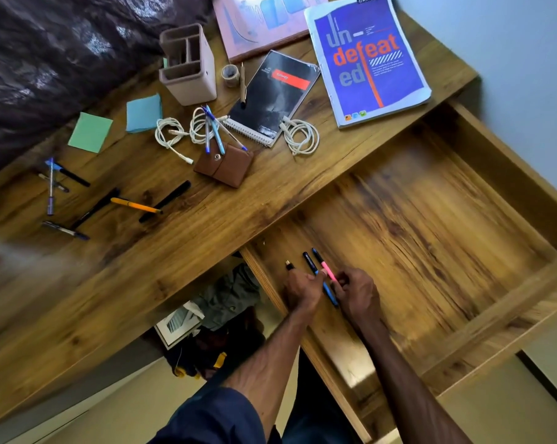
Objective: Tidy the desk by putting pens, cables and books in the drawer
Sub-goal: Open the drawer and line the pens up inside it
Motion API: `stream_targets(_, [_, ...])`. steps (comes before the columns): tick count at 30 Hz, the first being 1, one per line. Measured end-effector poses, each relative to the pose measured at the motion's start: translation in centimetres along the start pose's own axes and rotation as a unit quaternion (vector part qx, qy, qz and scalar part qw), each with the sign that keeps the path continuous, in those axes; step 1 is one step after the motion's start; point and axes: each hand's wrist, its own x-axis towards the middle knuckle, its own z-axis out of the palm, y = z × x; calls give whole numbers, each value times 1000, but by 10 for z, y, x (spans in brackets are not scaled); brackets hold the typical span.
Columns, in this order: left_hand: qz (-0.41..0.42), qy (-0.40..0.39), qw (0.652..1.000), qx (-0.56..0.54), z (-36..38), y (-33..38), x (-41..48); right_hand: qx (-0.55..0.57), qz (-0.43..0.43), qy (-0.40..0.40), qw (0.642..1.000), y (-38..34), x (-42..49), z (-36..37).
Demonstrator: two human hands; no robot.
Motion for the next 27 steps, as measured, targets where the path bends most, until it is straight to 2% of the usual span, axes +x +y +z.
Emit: stream_targets(27, [-13,16,1000,24,-4,4,-1,6,3,4,1000,-2,-1,0])
